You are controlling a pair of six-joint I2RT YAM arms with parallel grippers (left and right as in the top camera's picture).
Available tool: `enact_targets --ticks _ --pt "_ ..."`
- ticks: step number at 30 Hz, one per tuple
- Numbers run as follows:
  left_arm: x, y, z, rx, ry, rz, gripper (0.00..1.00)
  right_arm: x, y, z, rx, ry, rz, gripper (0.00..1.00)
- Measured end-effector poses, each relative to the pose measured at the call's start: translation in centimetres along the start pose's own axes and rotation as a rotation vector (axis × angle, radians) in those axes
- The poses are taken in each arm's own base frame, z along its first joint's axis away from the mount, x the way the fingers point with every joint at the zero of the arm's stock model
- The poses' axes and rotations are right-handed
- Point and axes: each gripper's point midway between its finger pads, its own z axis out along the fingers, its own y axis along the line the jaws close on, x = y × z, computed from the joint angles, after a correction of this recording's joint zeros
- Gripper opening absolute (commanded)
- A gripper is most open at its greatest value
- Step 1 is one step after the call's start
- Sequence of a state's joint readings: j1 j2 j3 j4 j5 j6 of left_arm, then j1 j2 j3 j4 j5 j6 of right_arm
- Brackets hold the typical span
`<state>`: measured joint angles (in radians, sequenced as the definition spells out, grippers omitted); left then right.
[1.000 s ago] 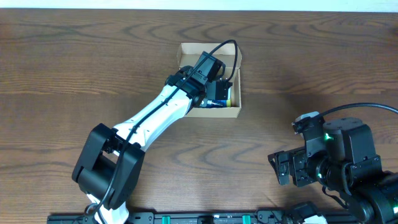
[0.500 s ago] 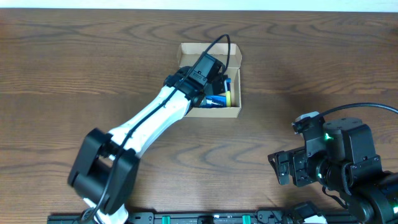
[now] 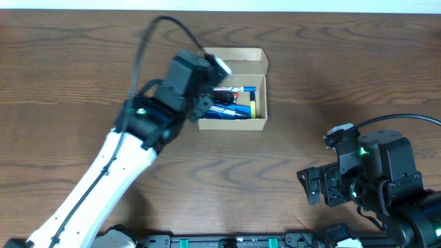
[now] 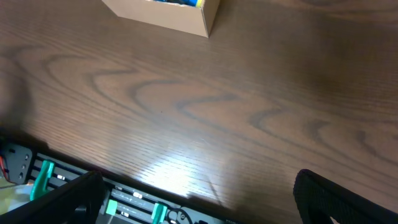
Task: Pack container
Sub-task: 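Raise both grippers to the box's top flaps on either side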
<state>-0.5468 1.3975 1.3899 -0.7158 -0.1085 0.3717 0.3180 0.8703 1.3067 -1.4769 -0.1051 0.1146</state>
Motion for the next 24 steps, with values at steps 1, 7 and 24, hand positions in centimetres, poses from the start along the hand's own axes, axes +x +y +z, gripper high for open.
enact_targets --ticks 1,7,24 --pt "0.3 0.6 -0.3 0.007 -0.001 -0.062 0.06 0.0 0.0 0.0 0.0 0.0 0.0 0.99" --pt "2.6 2.4 -0.4 0.135 0.031 -0.317 0.06 0.0 0.0 0.0 0.0 -0.002 0.0 0.99" --pt "3.3 5.3 4.0 0.249 0.04 -0.771 0.06 -6.5 1.4 1.7 -0.091 -0.202 0.146 0.64"
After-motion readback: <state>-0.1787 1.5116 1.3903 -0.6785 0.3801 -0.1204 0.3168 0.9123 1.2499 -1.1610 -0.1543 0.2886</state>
